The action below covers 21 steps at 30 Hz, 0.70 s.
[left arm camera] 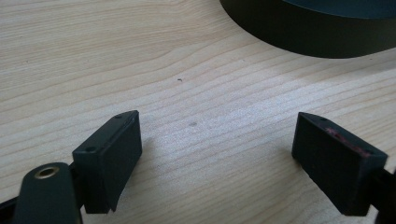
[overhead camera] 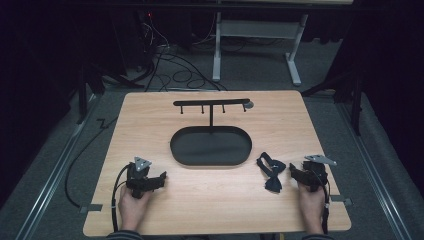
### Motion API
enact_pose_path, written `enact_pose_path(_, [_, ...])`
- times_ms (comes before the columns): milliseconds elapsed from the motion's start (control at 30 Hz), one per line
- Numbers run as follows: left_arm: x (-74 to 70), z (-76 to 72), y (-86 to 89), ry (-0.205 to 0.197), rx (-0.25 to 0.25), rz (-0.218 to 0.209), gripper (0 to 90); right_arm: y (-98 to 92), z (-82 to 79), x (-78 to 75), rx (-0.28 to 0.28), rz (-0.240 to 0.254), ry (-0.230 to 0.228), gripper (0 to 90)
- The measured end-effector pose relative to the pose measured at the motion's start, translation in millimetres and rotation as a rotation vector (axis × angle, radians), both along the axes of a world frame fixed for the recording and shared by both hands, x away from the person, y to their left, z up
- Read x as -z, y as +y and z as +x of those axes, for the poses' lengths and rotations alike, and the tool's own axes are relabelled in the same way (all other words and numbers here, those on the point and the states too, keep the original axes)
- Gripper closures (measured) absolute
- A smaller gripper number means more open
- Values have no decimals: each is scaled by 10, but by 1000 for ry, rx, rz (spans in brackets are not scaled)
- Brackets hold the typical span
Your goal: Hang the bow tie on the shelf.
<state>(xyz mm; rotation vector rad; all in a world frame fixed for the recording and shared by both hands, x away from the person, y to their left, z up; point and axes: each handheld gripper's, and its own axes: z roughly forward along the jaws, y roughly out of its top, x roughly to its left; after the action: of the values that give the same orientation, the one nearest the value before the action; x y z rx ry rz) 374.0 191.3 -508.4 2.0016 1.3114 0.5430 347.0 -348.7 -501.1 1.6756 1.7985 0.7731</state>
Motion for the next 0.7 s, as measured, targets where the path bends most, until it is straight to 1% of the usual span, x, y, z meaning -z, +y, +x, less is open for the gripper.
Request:
enact_pose_path(567, [0,0,0,0,0,0,164,2,0,0,-8,-3,2,423])
enact_pose_path(700, [-1,1,-1,0,-1,0,164,17,-8,-1,2,-1,3,426])
